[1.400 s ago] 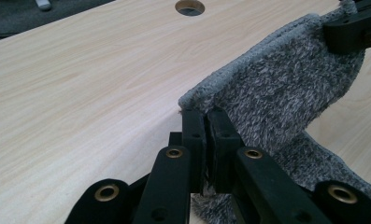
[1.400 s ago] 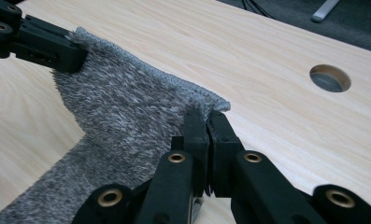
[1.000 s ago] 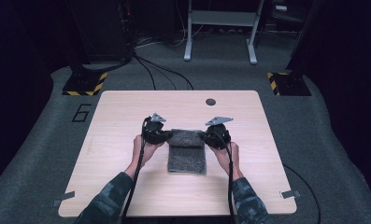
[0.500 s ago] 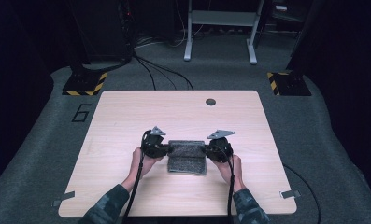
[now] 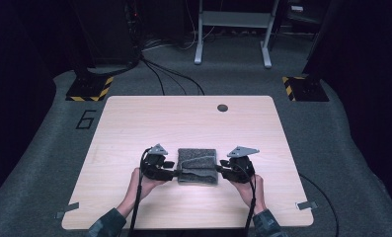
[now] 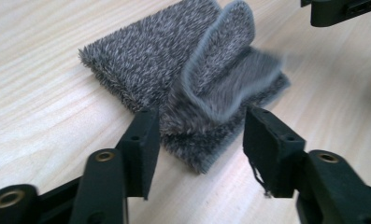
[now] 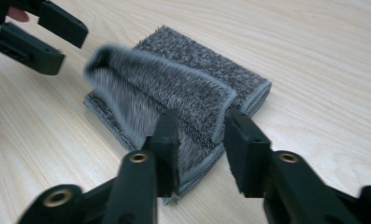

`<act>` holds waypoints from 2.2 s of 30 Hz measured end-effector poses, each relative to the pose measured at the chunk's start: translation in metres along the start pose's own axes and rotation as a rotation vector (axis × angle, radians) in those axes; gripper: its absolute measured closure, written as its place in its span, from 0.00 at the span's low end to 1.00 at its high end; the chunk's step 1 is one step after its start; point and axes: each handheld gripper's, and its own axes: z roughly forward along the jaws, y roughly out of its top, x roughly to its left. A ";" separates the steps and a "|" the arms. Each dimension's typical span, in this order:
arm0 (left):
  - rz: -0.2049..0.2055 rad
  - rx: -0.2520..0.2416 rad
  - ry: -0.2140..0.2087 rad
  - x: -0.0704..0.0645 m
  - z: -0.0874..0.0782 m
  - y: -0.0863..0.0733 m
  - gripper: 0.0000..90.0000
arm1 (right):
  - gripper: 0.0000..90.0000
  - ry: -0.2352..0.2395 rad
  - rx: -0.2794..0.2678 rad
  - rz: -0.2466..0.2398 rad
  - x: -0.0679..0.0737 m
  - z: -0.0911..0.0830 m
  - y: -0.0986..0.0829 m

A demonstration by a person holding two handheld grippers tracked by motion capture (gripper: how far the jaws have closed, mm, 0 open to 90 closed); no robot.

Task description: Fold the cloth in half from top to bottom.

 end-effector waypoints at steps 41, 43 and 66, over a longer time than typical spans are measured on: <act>0.023 0.079 0.292 0.041 0.060 0.036 0.17 | 0.16 -0.142 0.131 0.035 -0.033 0.075 0.030; 0.020 0.105 0.302 0.045 0.067 0.035 0.17 | 0.17 -0.142 0.150 0.040 -0.036 0.085 0.030; 0.060 0.093 0.242 0.015 0.053 -0.012 0.17 | 0.16 -0.123 0.174 -0.022 -0.006 0.064 -0.008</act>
